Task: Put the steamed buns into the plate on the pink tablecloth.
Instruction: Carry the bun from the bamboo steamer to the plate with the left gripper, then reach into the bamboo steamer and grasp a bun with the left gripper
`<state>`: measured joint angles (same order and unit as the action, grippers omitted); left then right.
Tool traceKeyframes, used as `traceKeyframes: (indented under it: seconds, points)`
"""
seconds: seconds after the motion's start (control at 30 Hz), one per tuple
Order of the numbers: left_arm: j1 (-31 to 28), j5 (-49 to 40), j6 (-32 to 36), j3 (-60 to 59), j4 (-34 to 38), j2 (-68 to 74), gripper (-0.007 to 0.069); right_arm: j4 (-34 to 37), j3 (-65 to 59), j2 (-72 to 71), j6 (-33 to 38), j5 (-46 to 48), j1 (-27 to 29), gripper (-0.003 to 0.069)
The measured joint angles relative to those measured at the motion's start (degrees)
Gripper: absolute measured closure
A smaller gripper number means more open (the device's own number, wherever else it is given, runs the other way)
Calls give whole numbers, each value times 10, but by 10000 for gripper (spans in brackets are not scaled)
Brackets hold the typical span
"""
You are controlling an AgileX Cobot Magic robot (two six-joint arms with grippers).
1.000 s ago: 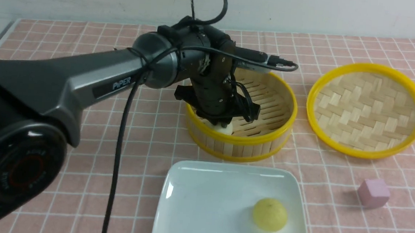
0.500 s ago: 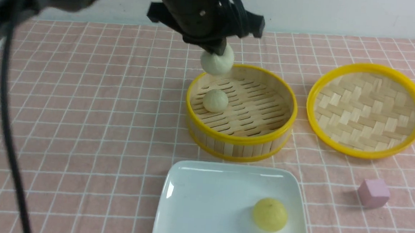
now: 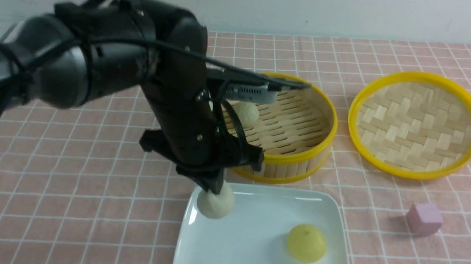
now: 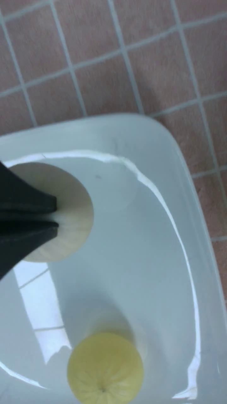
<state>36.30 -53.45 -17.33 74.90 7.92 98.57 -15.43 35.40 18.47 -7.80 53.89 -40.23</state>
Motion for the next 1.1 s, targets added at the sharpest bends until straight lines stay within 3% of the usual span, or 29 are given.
traceKeyframes:
  seconds: [0.27,0.53,0.67,0.8,0.87,0.93,0.97,1.1]
  points:
    - [0,56,0,-23,40,54,544,-6,0,0,1,0,0,631]
    - [0,40,0,18,66,61,239,-19,0,0,1,-1,0,627]
    - [0,36,-12,80,43,63,191,-19,0,0,1,-3,0,621]
    - [0,42,-65,154,-14,82,256,-20,0,0,1,-3,0,617]
    - [0,33,-127,230,-90,122,416,-20,0,0,1,-3,0,613]
    - [0,21,-143,261,-116,141,476,-20,0,0,1,-3,0,612]
    - [-1,-3,-159,312,-150,171,551,-20,0,0,1,-3,0,610]
    - [-6,-68,-173,437,-205,257,620,-20,0,0,1,-3,0,604]
